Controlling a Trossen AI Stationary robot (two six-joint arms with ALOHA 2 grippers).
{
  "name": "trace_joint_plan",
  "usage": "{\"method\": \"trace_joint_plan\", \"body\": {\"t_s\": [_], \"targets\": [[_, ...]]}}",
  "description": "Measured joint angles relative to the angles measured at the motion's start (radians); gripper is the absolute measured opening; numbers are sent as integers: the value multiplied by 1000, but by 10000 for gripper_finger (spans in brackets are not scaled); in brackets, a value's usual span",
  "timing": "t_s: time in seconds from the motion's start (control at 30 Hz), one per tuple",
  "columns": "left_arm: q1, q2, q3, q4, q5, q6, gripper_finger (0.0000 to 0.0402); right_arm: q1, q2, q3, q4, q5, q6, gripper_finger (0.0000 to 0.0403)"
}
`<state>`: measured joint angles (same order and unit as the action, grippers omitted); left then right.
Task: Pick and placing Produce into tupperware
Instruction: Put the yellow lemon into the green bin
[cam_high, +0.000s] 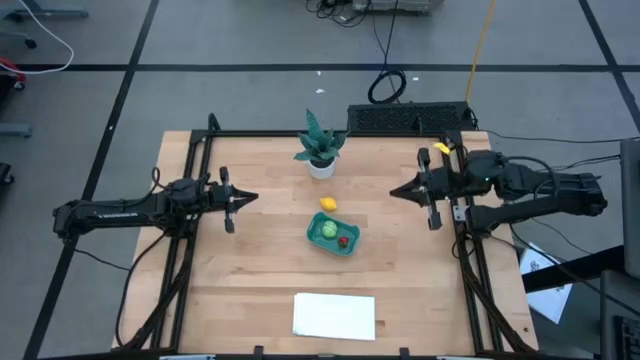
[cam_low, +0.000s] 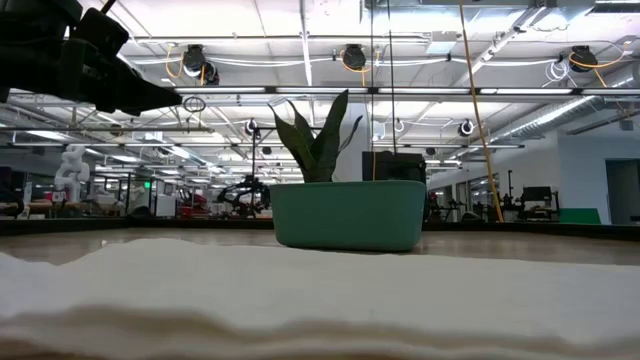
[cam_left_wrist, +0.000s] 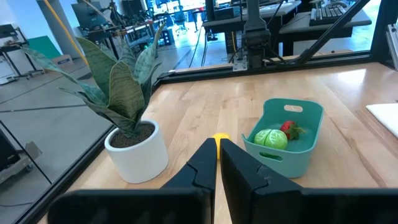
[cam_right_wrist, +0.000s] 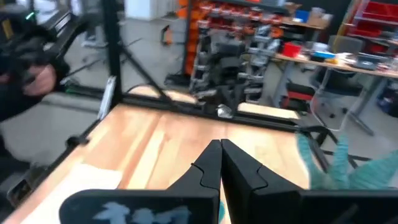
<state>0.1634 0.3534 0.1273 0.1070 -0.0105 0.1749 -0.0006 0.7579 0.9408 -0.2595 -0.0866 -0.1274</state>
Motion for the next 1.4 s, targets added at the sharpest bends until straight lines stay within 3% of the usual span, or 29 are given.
{"method": "trace_joint_plan", "body": {"t_s": [0.1,0.4,0.6,0.8,1.03,1.4], "targets": [[0,0,0,0,0,0,26,0,-22,-48,10,-72,-54,0],[0,0,0,0,0,0,26,0,-89,-196,203,-153,-34,0],[0,0,0,-1,0,-1,26,0,-155,-259,241,-108,-15,0],[0,0,0,-1,0,-2,26,0,-250,-349,248,35,16,0],[0,0,0,-1,0,0,26,0,-318,-488,406,36,34,0],[0,0,0,0,0,-2,26,0,-324,-687,676,38,30,0]]}}
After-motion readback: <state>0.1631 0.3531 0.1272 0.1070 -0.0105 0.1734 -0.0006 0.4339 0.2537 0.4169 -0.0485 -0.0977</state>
